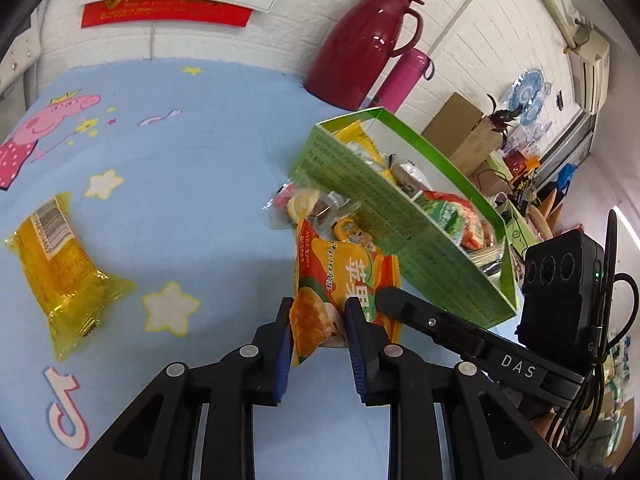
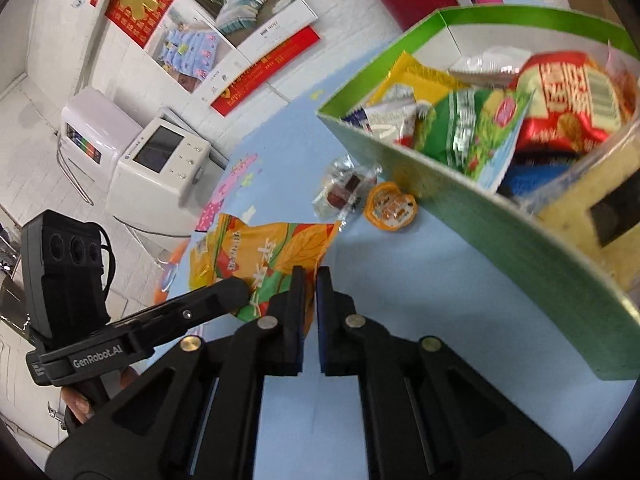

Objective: Organize snacks
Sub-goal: 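Grasp the orange chip bag with the left tool while the right tool grasps it too, then carry the orange chip bag into the green box and open both tools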

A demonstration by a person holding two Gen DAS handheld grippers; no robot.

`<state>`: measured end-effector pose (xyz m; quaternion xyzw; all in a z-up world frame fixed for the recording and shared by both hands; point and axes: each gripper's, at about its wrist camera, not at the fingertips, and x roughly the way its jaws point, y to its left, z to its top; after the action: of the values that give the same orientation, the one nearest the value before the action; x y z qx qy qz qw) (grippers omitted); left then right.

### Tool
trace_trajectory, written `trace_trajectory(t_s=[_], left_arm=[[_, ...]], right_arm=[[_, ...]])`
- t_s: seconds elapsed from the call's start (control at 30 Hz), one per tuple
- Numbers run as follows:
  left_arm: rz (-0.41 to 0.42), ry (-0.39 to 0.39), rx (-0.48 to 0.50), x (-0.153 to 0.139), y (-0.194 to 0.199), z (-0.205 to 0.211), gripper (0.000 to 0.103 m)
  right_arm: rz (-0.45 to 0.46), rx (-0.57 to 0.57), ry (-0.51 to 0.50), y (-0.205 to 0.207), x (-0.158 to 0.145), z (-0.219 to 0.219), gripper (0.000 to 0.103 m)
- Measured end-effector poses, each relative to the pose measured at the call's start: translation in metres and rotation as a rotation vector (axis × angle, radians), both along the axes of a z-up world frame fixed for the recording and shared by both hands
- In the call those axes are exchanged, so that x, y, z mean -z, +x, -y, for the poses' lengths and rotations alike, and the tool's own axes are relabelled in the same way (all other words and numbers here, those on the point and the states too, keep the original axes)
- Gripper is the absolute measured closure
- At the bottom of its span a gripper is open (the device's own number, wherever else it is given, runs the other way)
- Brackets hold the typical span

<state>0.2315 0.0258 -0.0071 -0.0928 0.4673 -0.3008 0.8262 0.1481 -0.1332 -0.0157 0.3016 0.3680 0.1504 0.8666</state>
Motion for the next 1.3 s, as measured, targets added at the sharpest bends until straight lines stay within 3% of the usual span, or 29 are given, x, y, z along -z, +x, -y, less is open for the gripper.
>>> trace_trajectory(t_s=[0.17,0.33,0.67,0.73,0.8,0.83,0.9,0.97,1.3], left_arm=[[0.063,-0.035,0.014,-0.039,-0.01,0.02,0.079],[0.122,-0.048,0.057,-0.066,-0.001,0.064,0.079],[0.113,-0.093,0.136,-0.07,0.045,0.15,0.079],[0.109,-0.081,0.141,-0.063,0.052,0.162,0.077],[0.11,-0.041,0.113,-0.055,0.061,0.171,0.07],[0.102,-0.021,0.094,-0.05,0.065,0.173,0.05],[0.098,-0.009,0.031,-0.04,0.067,0.169,0.028],[0.104,-0.01,0.008,-0.034,0.065,0.163,0.028],[0.157,0.058,-0.054,-0.044,0.043,0.127,0.027]], right_arm=[[0.122,0.043,-0.014,-0.017,-0.034,0.024,0.097],[0.183,0.097,-0.049,-0.021,-0.055,0.061,0.096],[0.197,0.209,-0.059,-0.01,-0.057,0.137,0.094],[0.188,0.227,-0.078,-0.006,-0.05,0.144,0.088],[0.176,0.256,-0.118,-0.006,-0.044,0.148,0.06],[0.174,0.264,-0.143,-0.006,-0.044,0.149,0.054],[0.179,0.289,-0.206,-0.007,-0.044,0.15,0.045],[0.17,0.311,-0.228,-0.006,-0.042,0.151,0.037],[0.184,0.278,-0.212,-0.016,-0.045,0.137,0.025]])
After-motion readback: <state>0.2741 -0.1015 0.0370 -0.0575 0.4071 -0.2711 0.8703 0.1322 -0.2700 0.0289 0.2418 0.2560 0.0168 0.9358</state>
